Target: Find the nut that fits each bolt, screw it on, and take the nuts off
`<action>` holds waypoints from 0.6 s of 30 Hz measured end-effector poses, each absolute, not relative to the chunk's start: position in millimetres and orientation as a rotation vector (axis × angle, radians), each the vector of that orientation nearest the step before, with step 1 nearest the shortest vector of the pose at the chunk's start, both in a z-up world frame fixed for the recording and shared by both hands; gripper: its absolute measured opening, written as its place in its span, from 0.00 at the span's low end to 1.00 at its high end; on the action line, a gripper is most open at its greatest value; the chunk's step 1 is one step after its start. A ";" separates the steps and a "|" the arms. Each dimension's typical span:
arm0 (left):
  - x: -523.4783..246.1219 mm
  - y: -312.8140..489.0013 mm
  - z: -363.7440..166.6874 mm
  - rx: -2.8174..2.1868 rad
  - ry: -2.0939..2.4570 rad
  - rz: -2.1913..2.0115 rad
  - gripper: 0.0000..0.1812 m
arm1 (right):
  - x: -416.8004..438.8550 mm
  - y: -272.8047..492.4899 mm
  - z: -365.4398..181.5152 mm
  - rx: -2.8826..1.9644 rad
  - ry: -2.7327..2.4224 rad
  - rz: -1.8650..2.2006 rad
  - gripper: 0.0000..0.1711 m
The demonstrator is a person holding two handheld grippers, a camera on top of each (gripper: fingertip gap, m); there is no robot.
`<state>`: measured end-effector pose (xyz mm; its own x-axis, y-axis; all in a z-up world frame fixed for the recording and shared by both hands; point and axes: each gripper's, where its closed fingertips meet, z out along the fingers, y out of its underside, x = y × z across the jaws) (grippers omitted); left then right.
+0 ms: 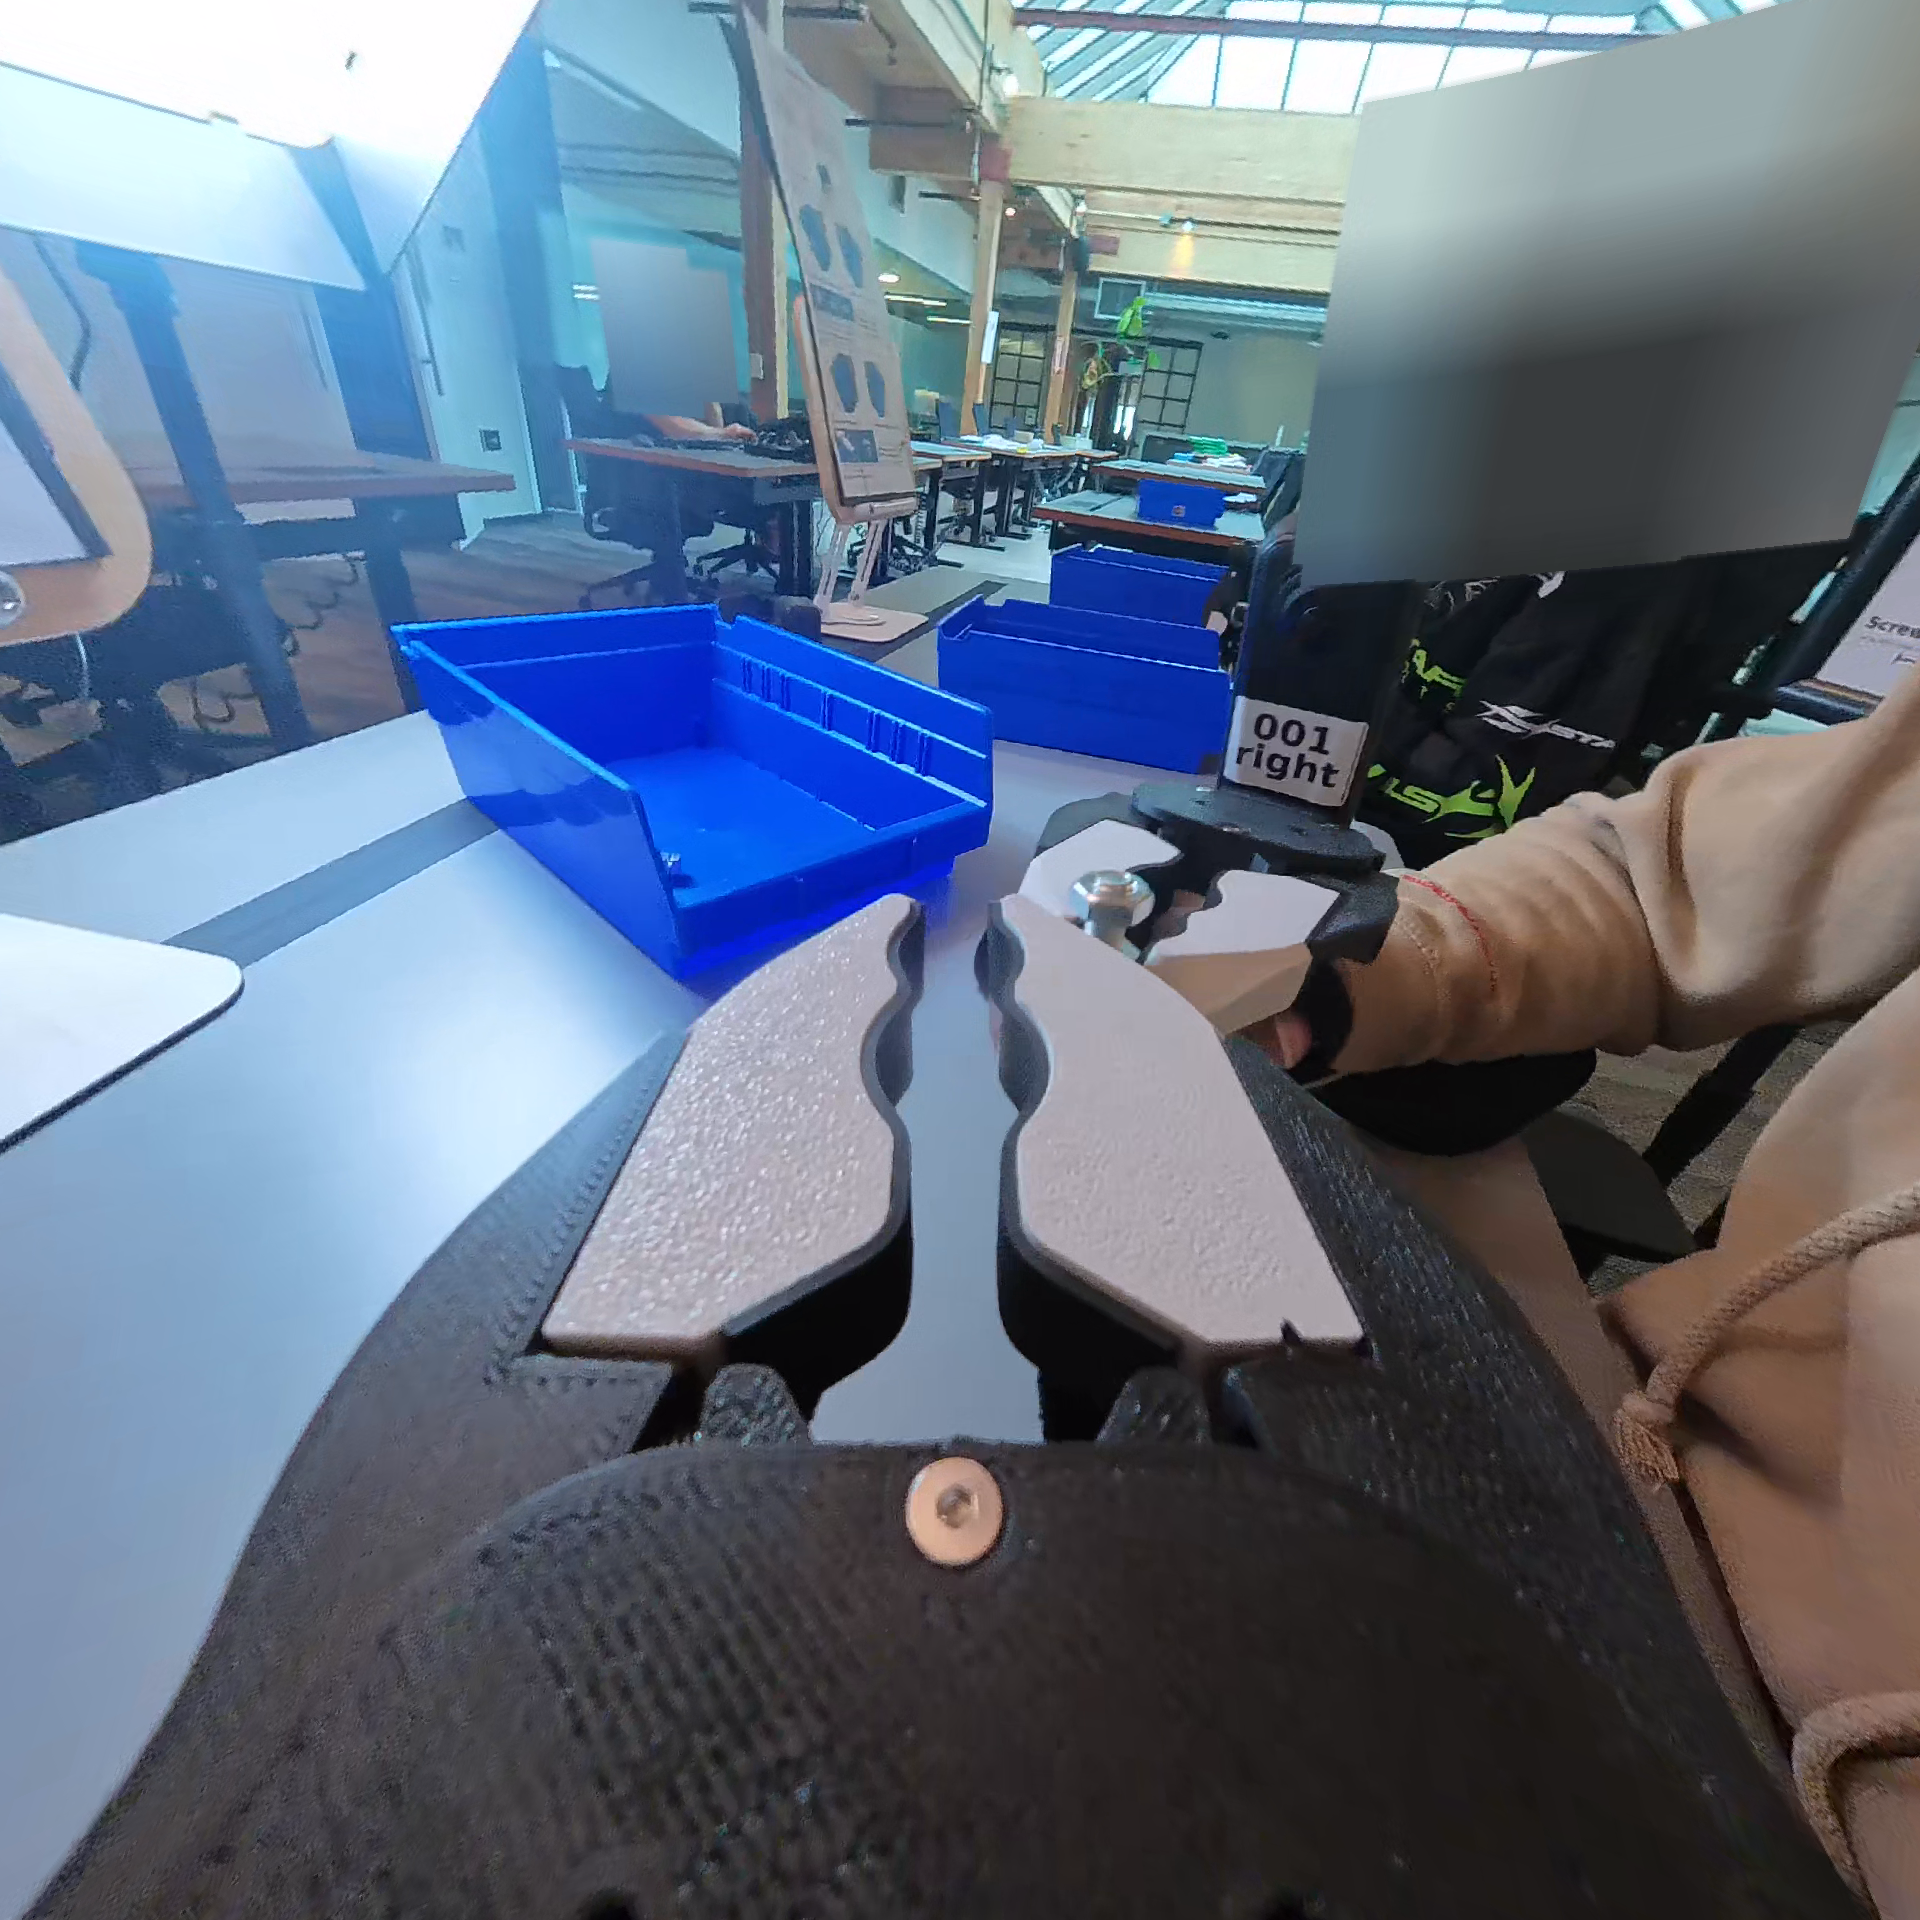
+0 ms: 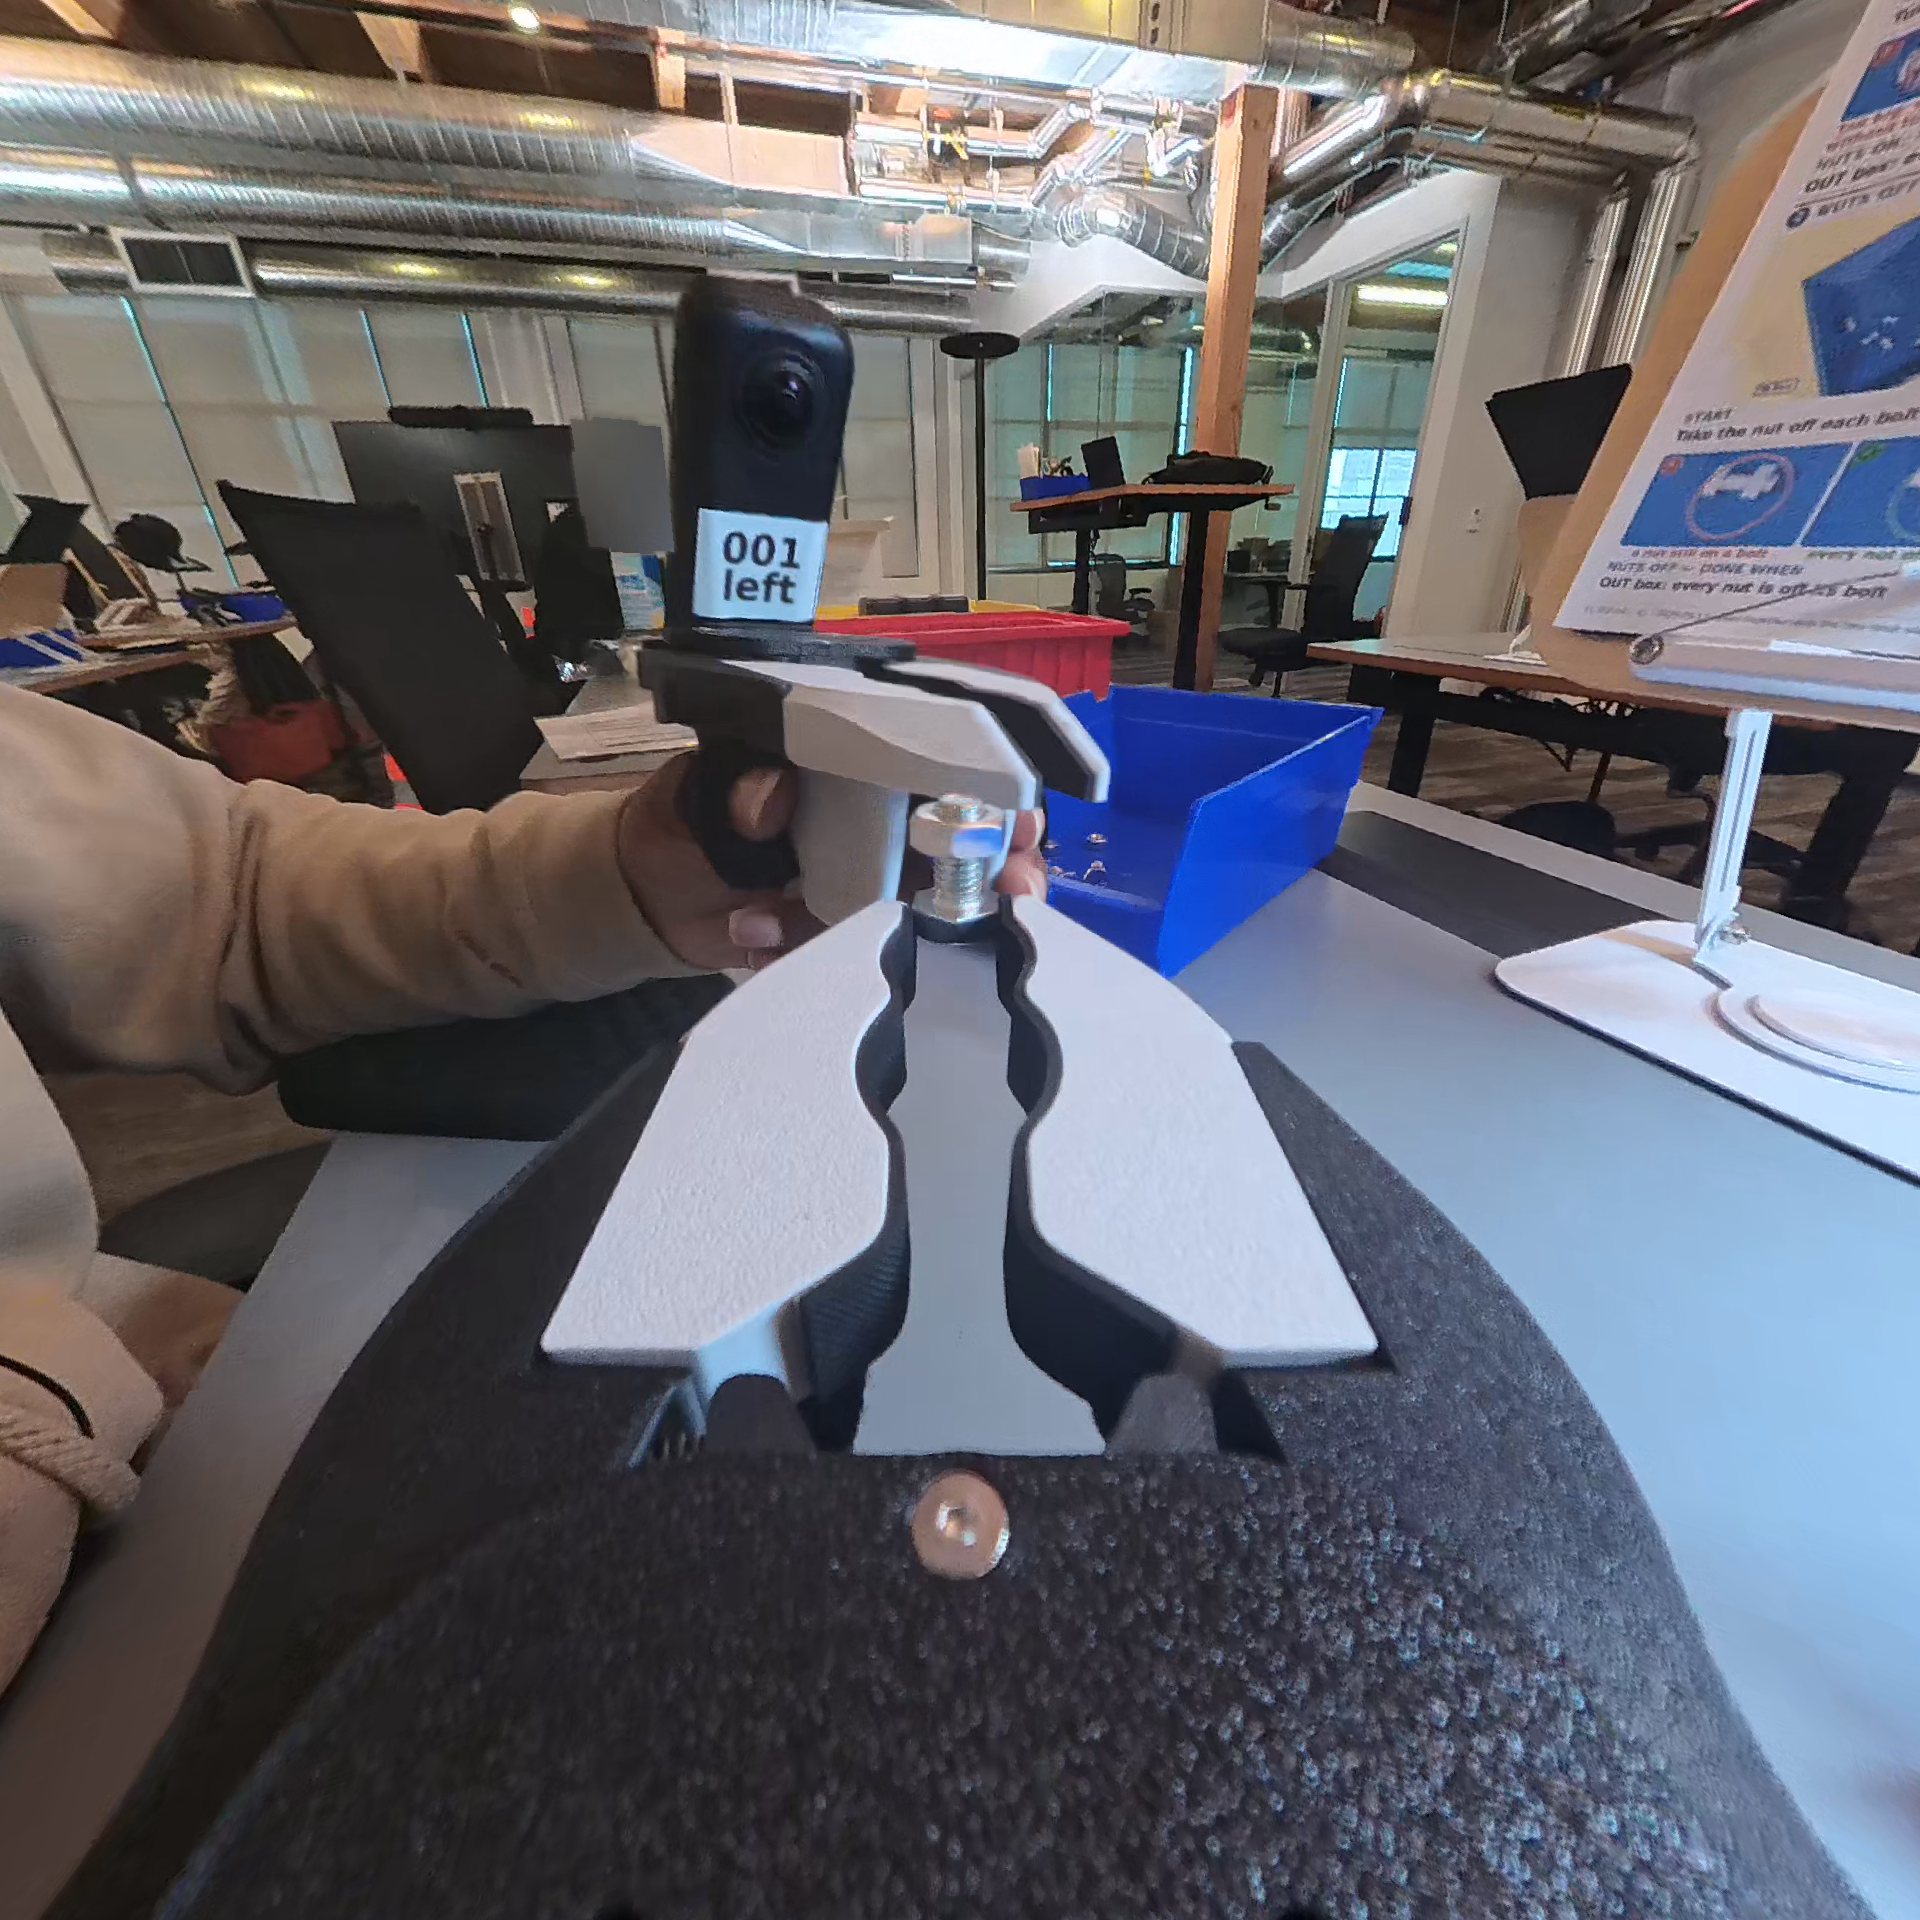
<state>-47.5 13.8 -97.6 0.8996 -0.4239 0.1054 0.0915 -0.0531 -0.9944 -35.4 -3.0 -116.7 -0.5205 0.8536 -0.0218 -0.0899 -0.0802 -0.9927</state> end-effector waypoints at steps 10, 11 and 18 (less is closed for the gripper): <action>-19.7 12.0 -98.1 -1.554 0.367 -0.475 0.15 | -38.3 -1.5 -120.6 -0.881 -1.497 1.639 0.08; -20.8 13.3 -100.8 -1.563 0.366 -0.463 0.14 | -37.6 -2.7 -119.8 -0.874 -1.498 1.640 0.08; -30.2 12.2 -99.0 -1.557 0.326 -0.485 0.11 | -34.6 7.2 -109.3 -0.878 -1.430 1.684 0.08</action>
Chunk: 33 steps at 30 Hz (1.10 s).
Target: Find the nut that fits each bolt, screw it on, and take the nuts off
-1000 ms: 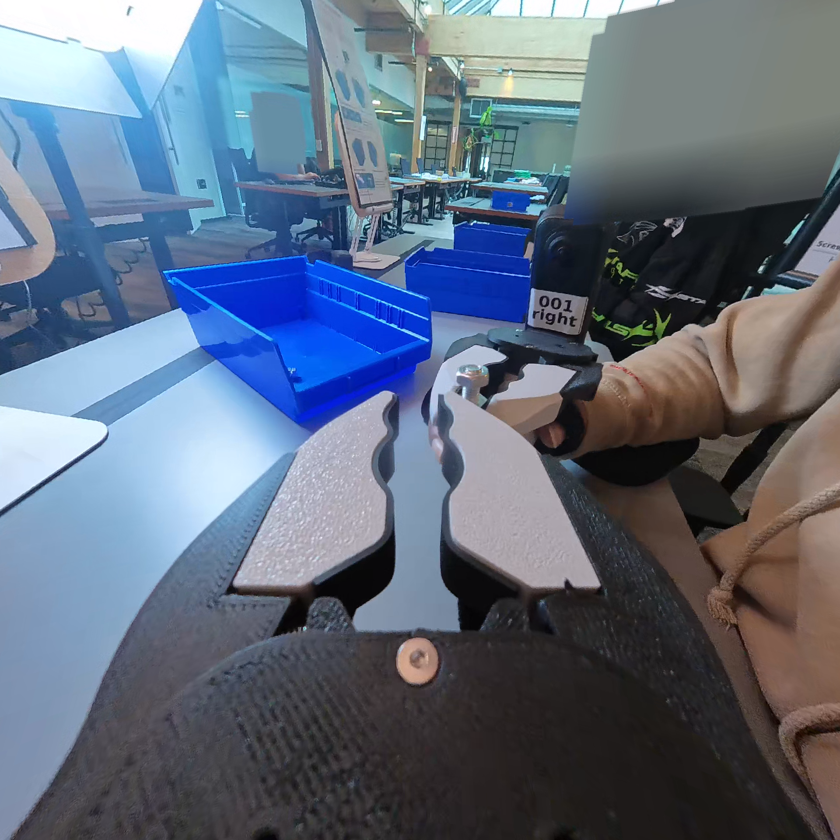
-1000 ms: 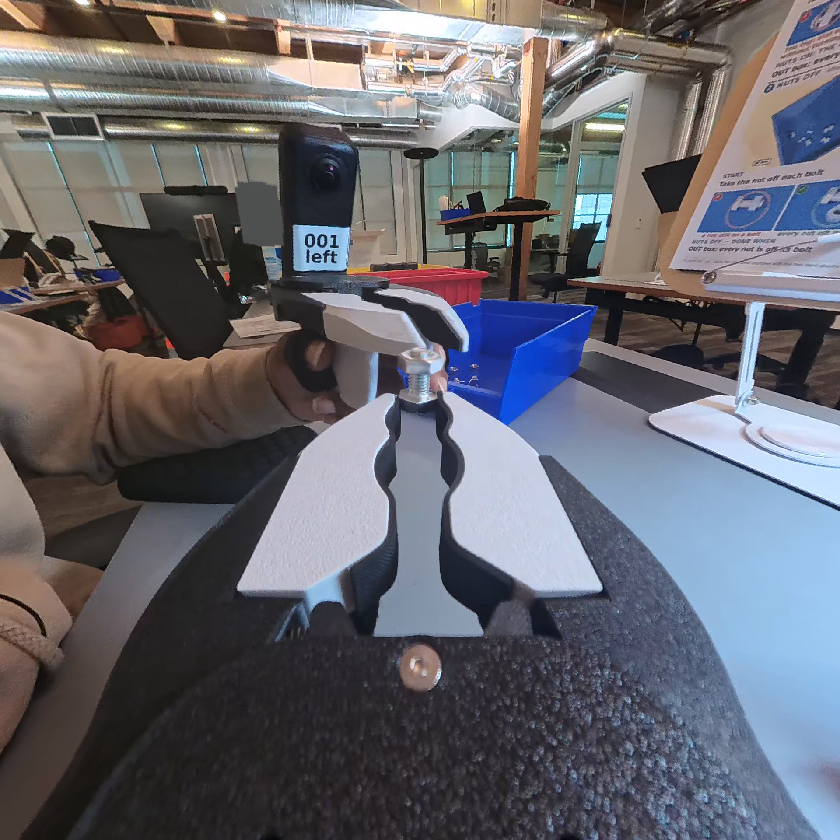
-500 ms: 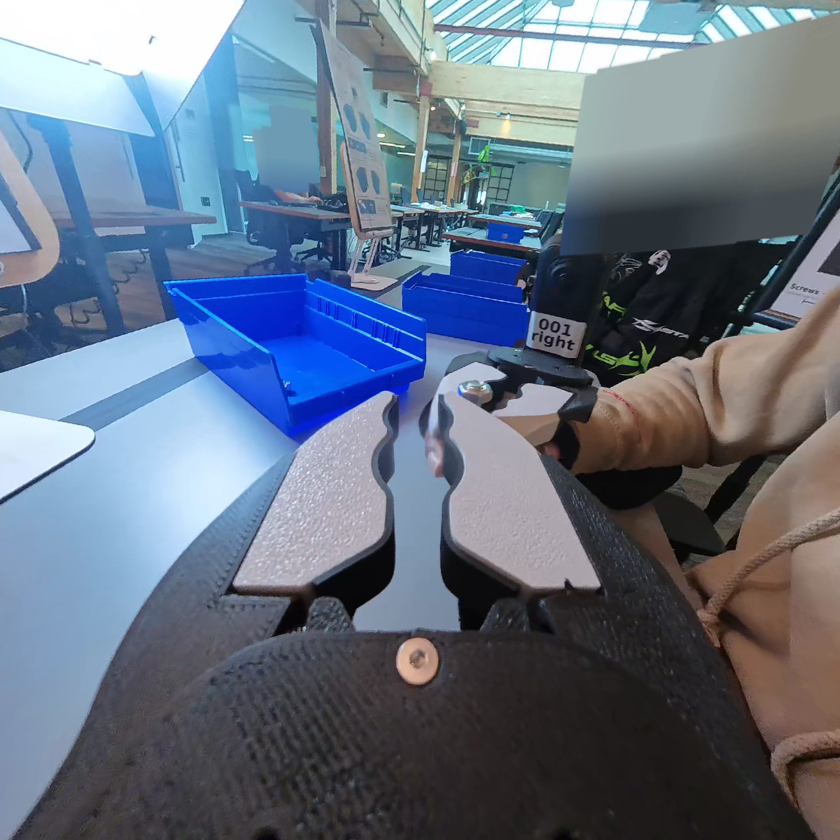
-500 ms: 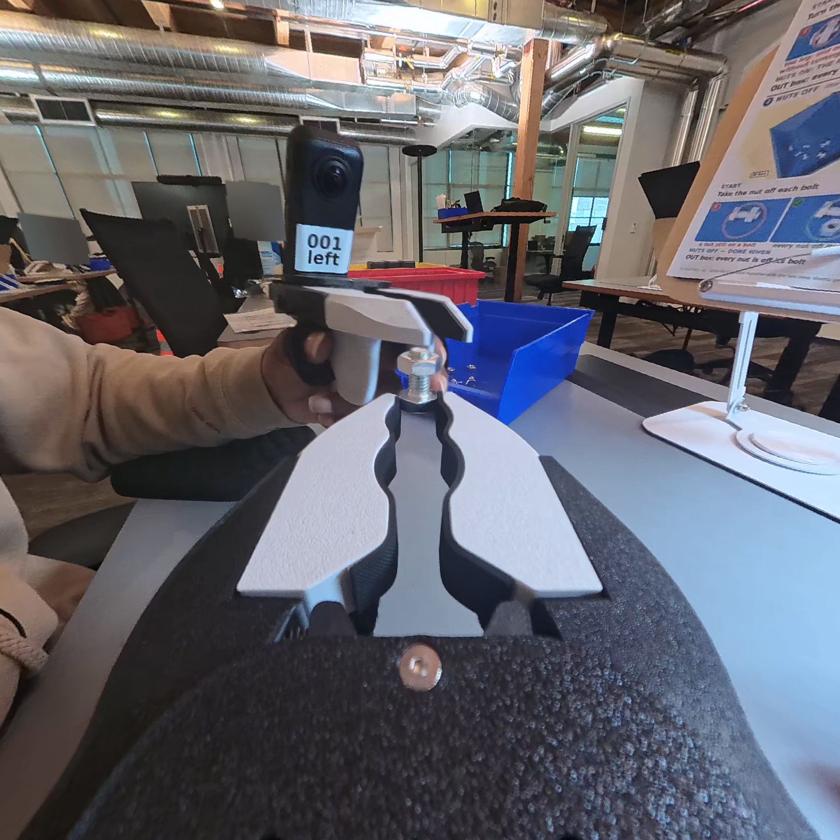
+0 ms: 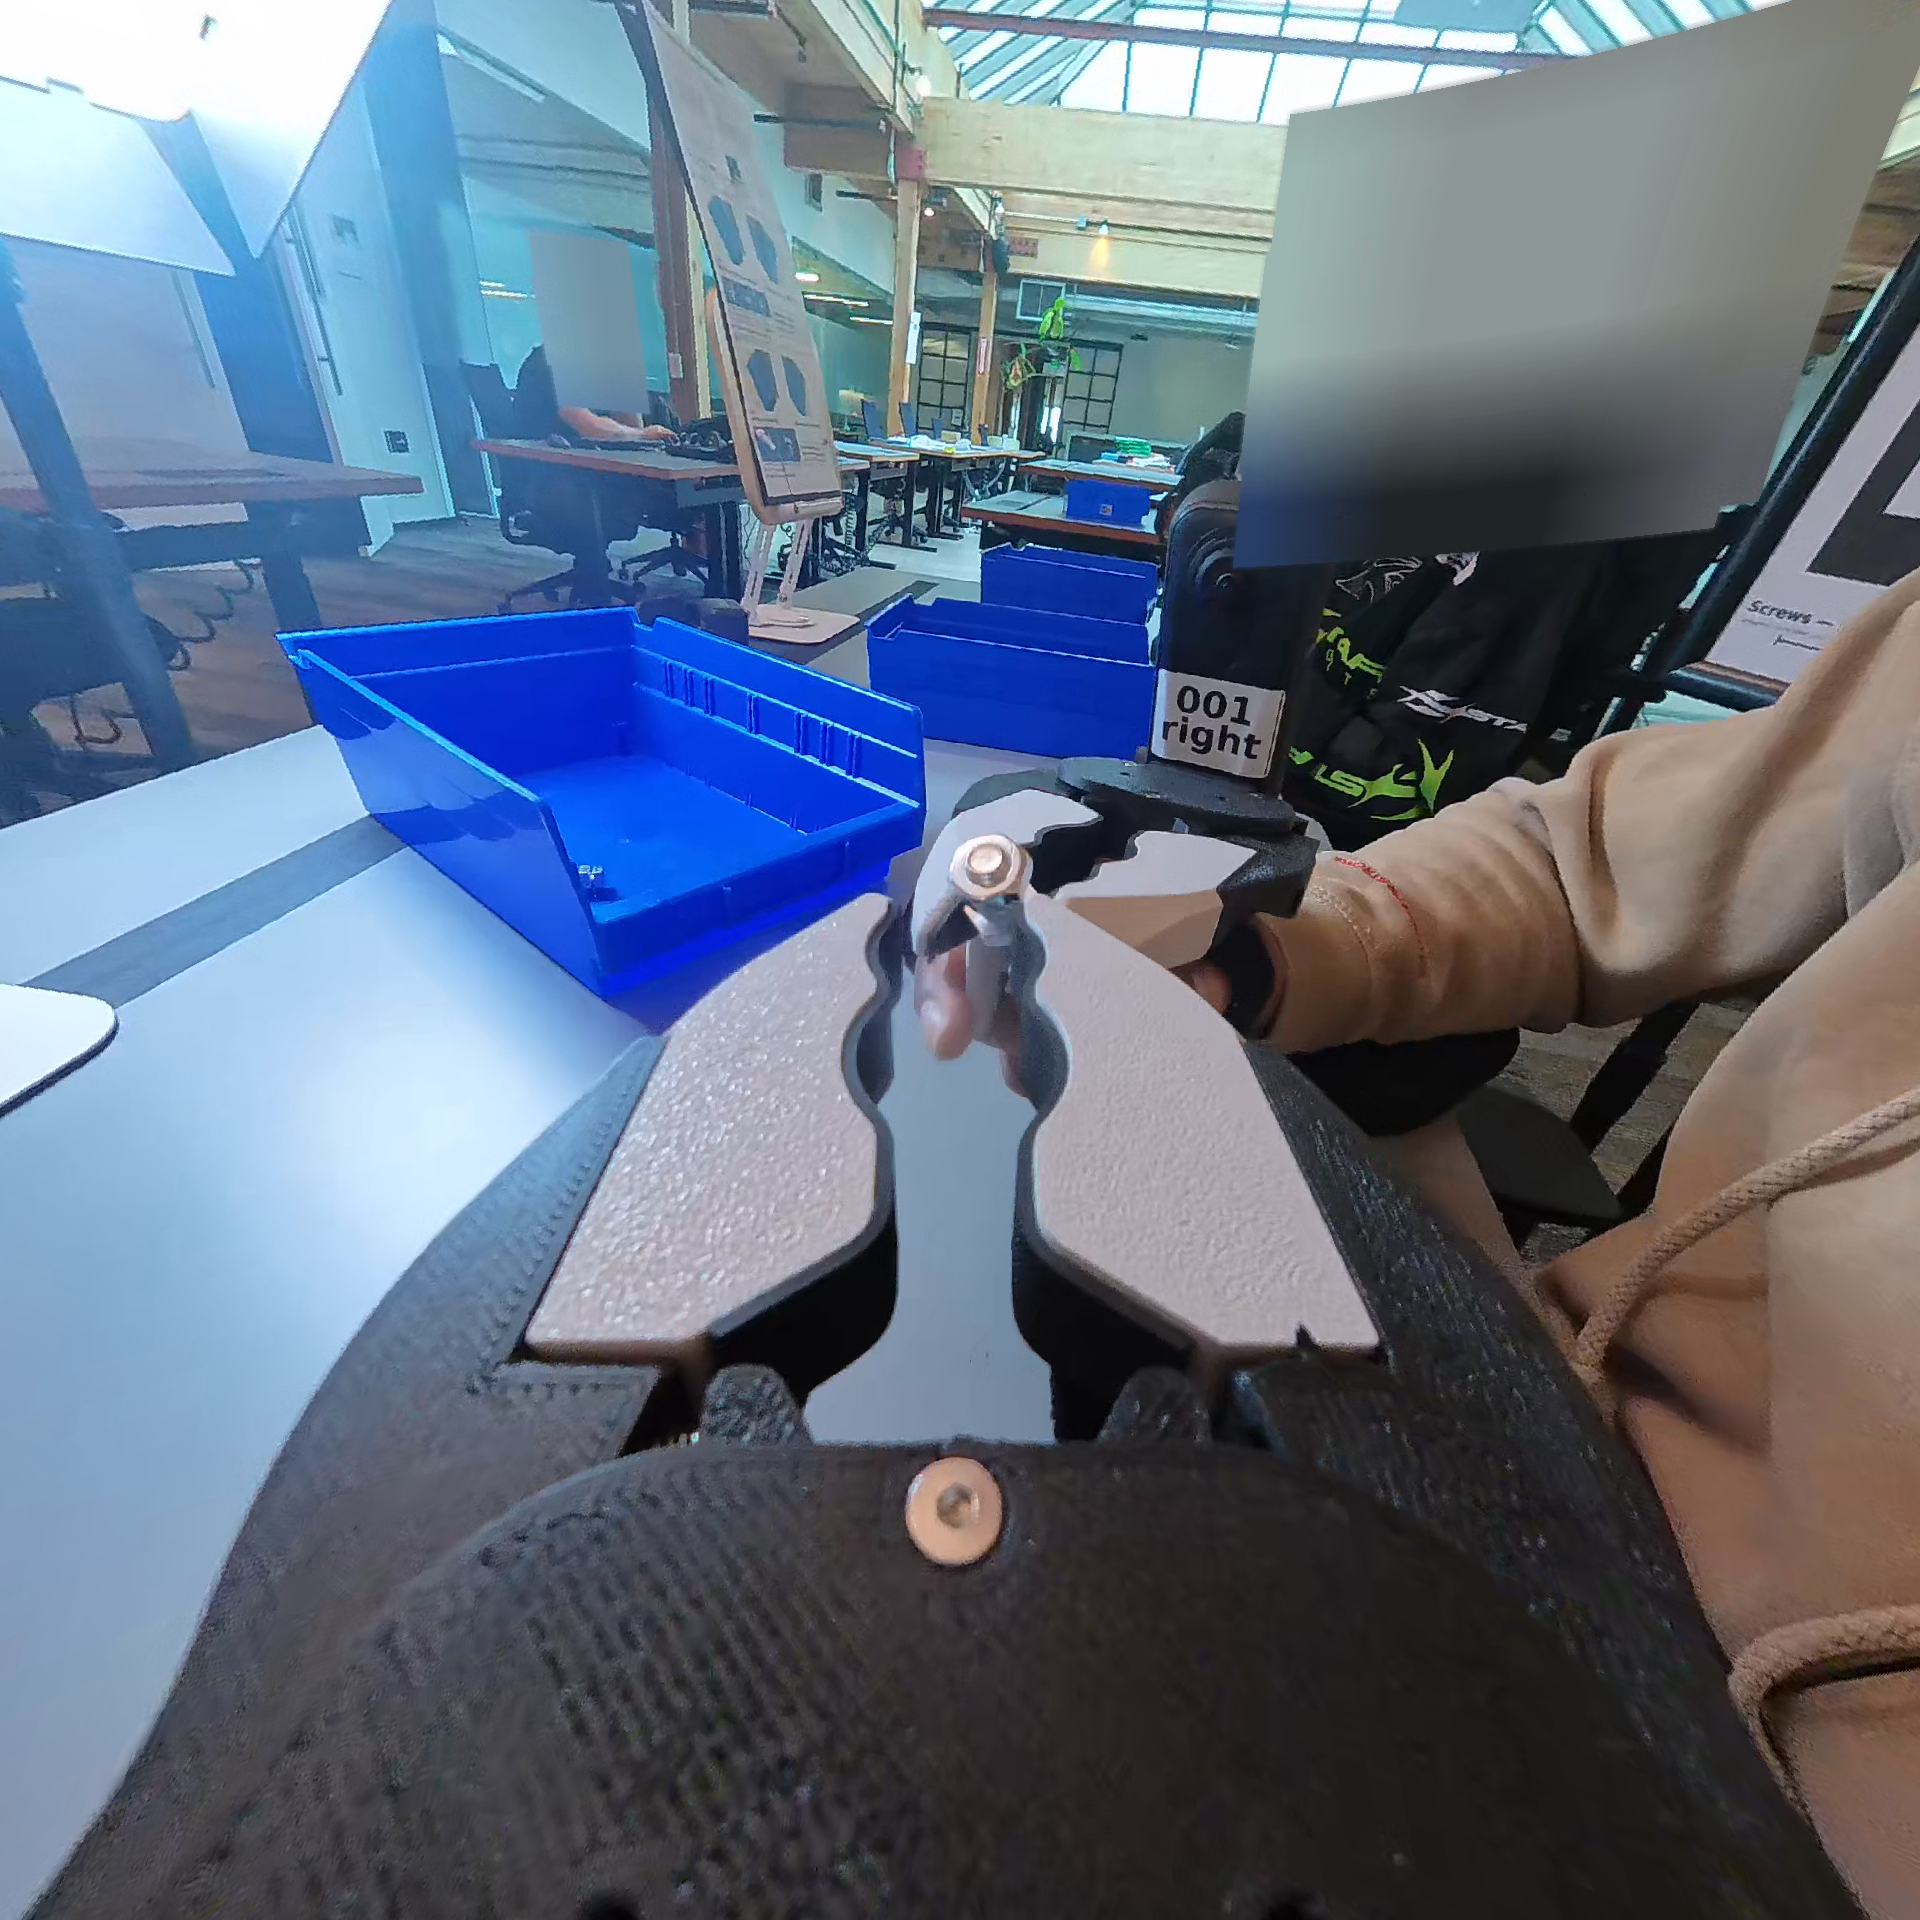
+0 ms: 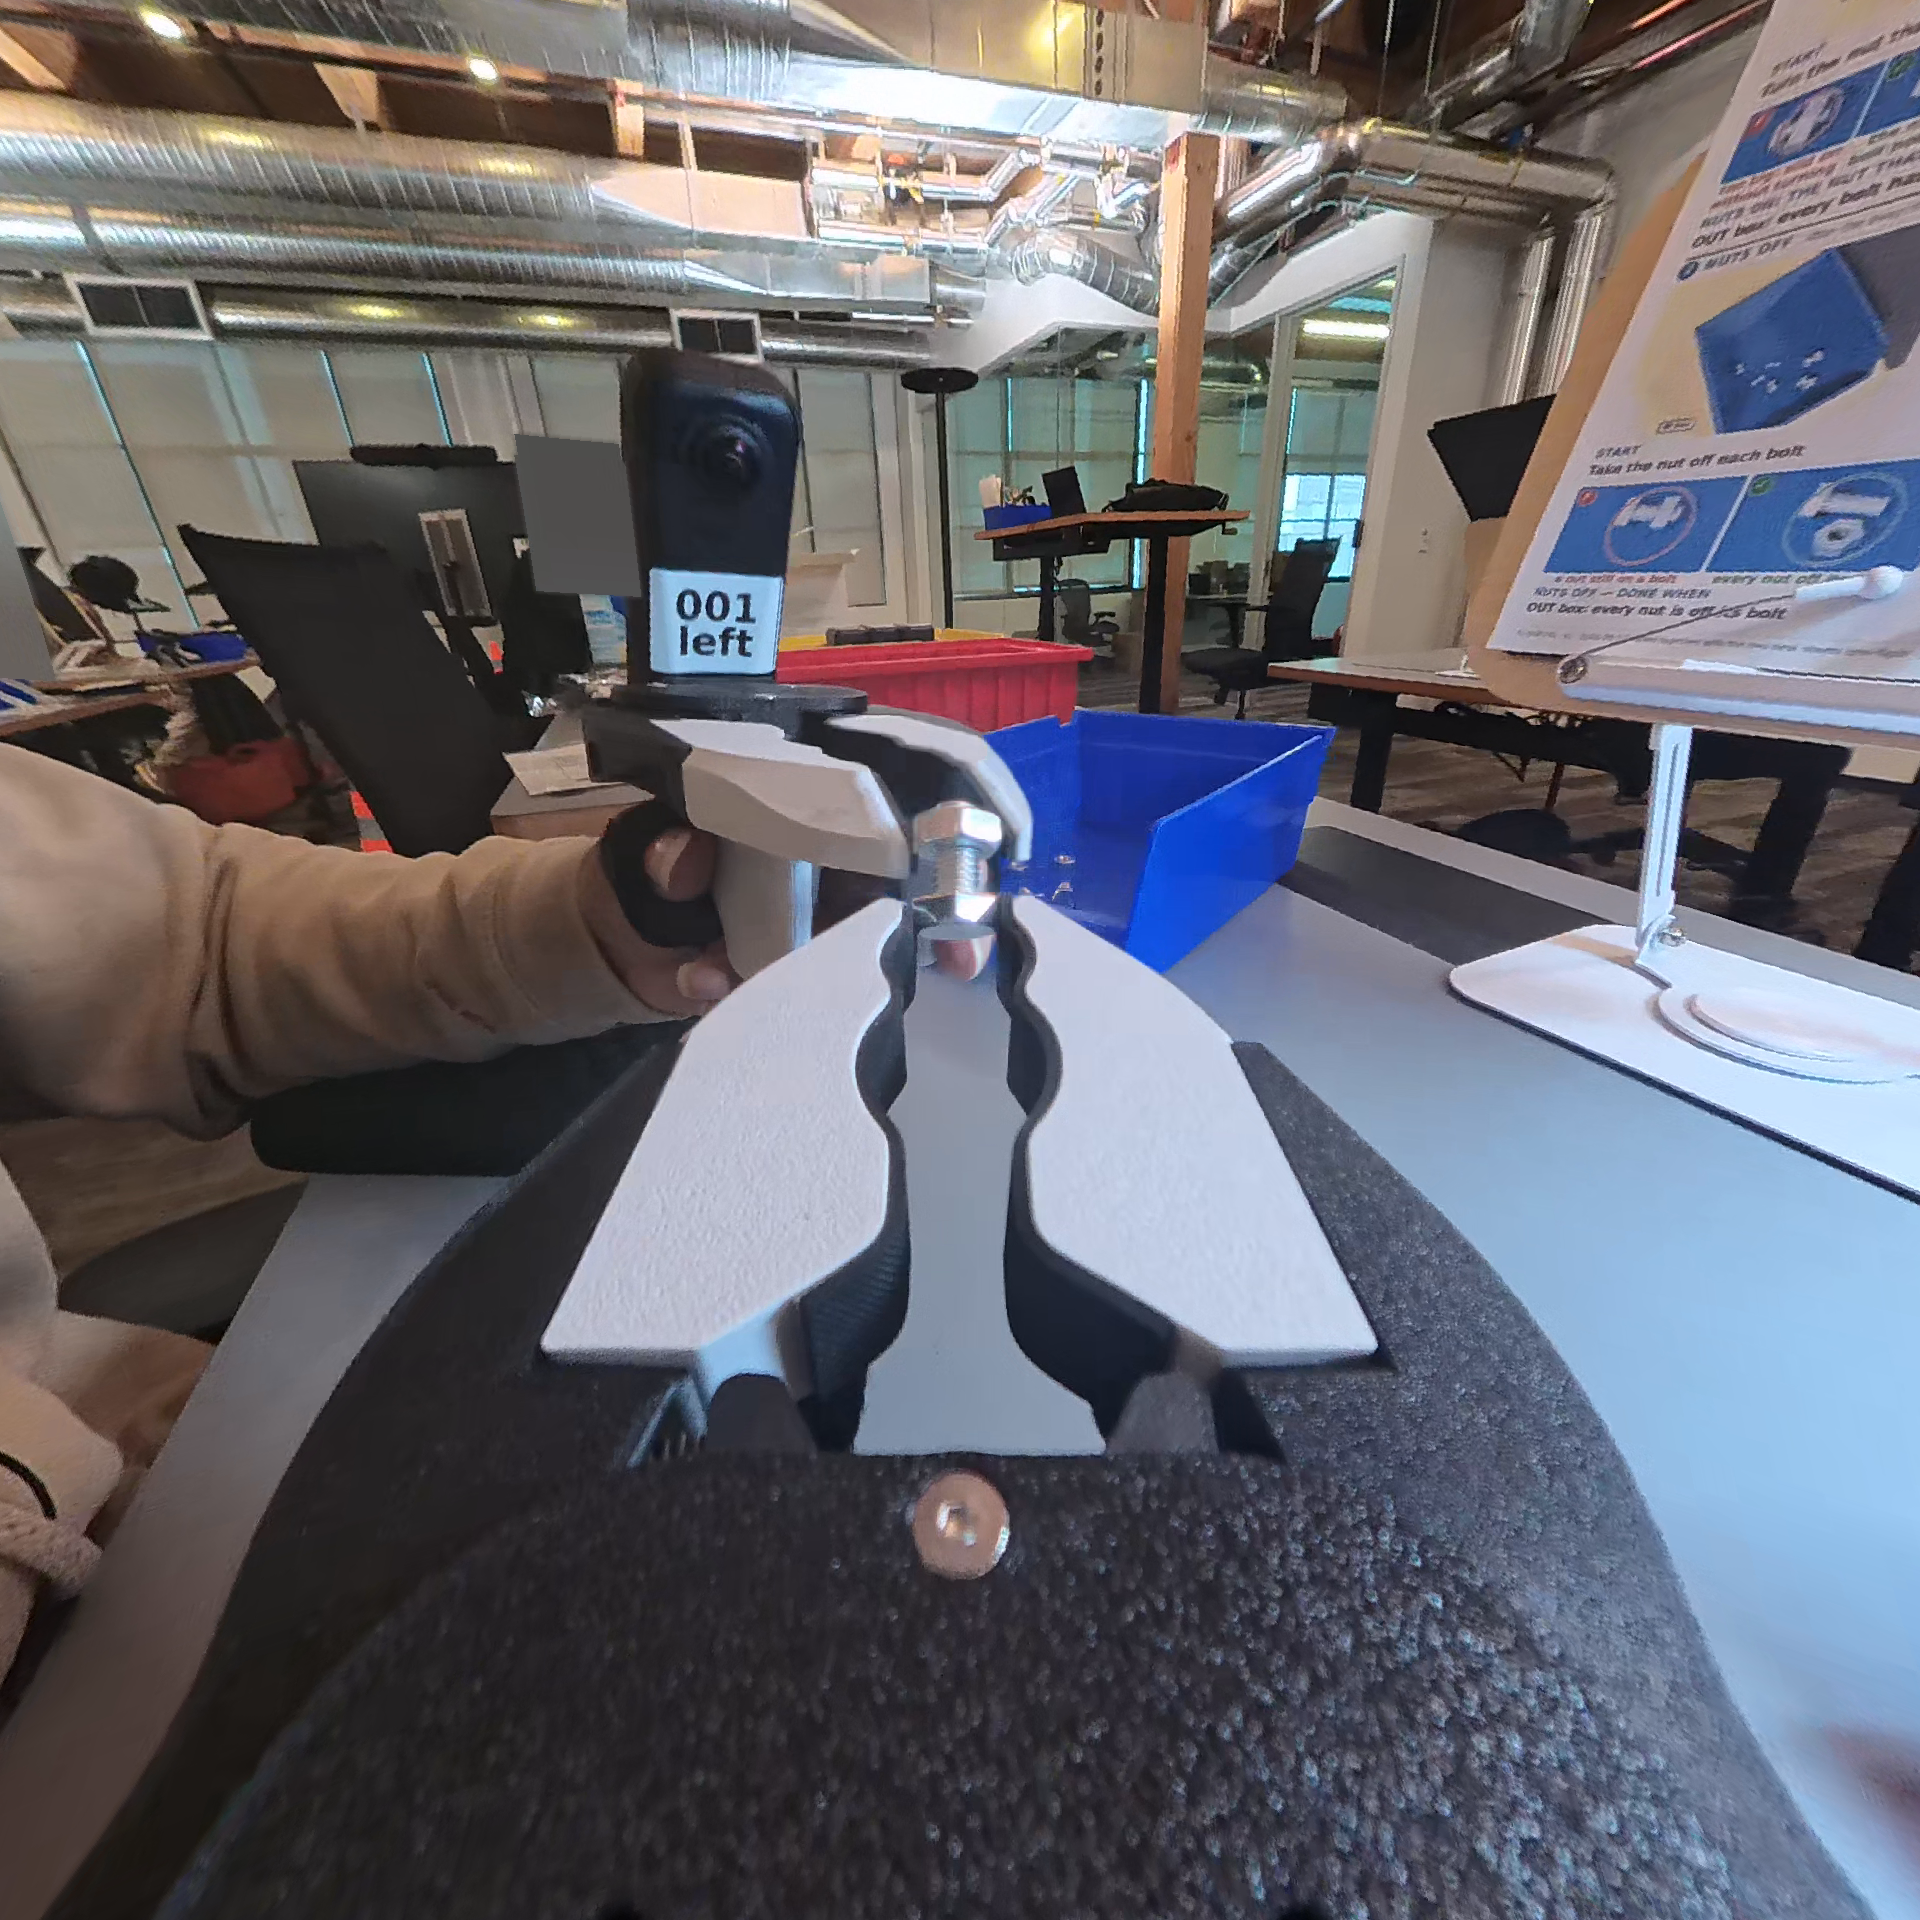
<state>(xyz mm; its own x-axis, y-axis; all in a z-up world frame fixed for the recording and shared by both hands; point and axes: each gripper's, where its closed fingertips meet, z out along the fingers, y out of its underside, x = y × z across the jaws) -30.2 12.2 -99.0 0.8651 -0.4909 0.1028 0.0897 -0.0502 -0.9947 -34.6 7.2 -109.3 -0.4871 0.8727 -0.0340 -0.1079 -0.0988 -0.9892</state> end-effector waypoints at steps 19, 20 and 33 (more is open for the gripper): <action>-12.8 8.9 -103.0 -1.568 0.417 -0.510 0.08 | -35.9 -5.2 -120.5 -0.850 -1.522 1.623 0.08; -13.1 8.3 -102.7 -1.568 0.416 -0.520 0.08 | -35.8 -5.3 -120.2 -0.850 -1.523 1.622 0.08; -24.0 7.2 -99.3 -1.534 0.378 -0.557 0.13 | -39.9 4.1 -120.9 -0.900 -1.493 1.599 0.08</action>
<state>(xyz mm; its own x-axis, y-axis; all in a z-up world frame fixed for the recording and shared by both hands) -24.0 7.2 -99.3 0.8216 -0.5590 0.1120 0.1025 -0.0484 -0.9936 -39.9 4.1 -120.9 -0.4660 0.8848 0.0011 -0.0618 -0.0313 -0.9976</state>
